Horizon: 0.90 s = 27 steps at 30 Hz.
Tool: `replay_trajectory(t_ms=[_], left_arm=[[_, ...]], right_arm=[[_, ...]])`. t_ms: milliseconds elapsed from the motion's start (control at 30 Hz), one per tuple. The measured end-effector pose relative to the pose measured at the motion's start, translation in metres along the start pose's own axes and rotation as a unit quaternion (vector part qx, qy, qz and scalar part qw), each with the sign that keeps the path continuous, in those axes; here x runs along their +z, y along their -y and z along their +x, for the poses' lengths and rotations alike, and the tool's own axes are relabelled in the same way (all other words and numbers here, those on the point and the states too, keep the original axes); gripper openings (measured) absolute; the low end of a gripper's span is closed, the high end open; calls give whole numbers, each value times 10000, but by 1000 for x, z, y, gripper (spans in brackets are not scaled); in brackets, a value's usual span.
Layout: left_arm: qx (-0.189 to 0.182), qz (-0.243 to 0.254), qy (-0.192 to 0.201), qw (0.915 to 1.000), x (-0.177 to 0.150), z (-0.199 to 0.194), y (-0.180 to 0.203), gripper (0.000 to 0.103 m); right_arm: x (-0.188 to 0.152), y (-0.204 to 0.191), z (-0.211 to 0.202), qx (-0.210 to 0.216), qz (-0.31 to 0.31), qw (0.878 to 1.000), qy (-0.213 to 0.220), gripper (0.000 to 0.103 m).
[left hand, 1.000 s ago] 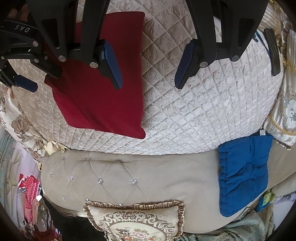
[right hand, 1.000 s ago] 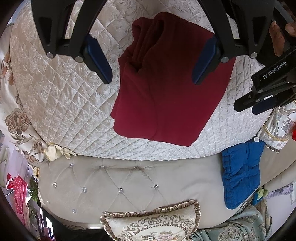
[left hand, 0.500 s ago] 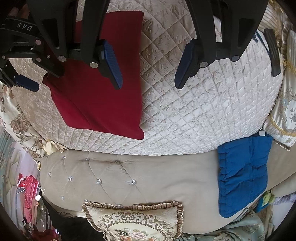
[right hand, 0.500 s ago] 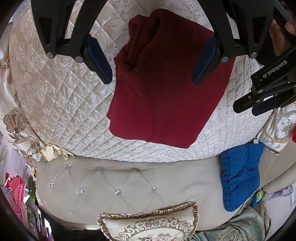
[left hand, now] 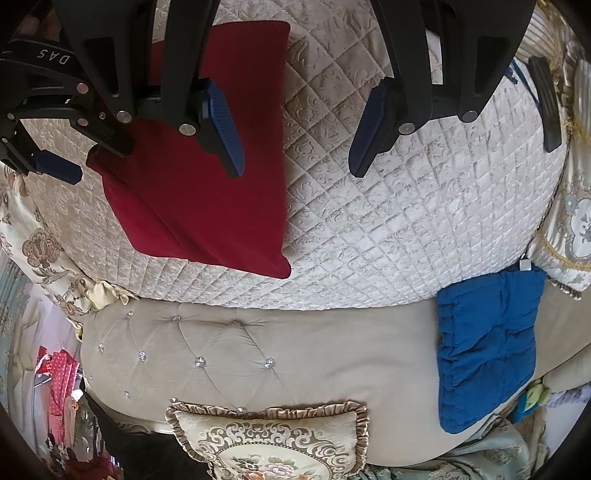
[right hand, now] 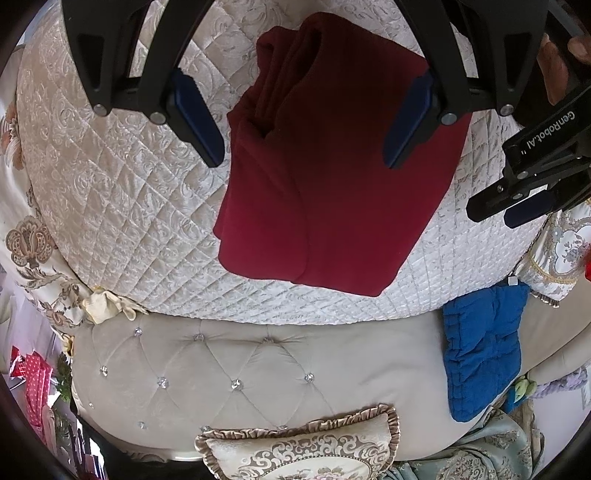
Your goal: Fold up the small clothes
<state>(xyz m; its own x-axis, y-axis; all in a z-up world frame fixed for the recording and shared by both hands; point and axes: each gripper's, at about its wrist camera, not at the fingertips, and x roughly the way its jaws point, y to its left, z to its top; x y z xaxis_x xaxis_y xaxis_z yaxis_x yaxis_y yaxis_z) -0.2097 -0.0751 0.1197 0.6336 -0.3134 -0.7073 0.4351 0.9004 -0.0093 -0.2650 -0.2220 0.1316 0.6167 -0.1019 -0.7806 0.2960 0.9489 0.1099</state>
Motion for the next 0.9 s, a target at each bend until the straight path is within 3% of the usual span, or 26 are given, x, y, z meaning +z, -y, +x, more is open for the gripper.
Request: replay_trajectory(t_ms=[900], left_arm=[[-24,-35,-51,10000,0,8,-2,37]], right_arm=[[6,-3,4,-1,-71,10000,-27,90]])
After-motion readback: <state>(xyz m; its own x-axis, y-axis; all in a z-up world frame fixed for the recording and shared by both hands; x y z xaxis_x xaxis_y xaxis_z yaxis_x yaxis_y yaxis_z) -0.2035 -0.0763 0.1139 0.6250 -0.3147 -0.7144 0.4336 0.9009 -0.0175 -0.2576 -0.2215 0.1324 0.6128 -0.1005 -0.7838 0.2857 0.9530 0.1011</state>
